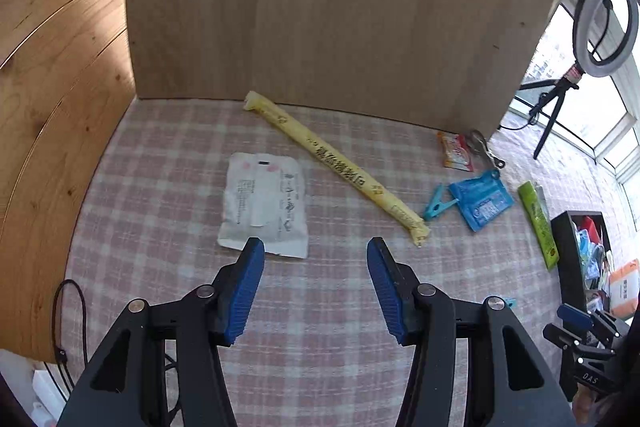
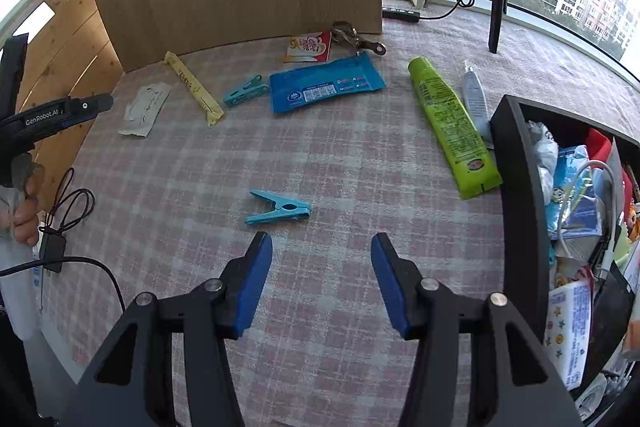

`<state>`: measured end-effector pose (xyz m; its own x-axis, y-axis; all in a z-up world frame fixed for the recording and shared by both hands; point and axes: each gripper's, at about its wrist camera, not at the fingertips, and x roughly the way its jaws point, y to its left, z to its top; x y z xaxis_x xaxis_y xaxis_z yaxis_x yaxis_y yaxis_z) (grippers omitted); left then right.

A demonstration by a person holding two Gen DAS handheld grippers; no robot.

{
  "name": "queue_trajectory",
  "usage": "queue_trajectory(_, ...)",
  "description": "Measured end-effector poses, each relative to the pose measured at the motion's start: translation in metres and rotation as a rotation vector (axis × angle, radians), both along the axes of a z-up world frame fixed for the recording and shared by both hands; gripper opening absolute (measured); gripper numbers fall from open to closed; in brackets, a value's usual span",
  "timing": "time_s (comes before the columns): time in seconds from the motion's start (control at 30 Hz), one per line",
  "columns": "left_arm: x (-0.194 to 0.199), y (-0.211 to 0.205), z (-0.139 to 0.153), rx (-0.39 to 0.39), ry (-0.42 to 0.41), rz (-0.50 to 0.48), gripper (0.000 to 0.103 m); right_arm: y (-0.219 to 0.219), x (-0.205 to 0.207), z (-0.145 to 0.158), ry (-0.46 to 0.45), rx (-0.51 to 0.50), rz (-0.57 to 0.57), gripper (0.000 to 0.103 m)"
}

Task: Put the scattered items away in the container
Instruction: 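Move the right gripper back to the blue clothespin on the mat, then grasp the blue clothespin with the right gripper while the left grasps the white packet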

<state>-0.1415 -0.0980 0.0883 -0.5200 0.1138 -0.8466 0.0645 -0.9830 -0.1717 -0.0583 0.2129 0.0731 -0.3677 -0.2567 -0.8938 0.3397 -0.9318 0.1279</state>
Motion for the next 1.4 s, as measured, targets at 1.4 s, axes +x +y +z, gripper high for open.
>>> queue_trajectory(1.4, -0.090, -0.004, -0.080, -0.155, -0.159, 0.022, 0.077, -0.067, -0.037, -0.049, -0.036, 0.154, -0.006, 0.065)
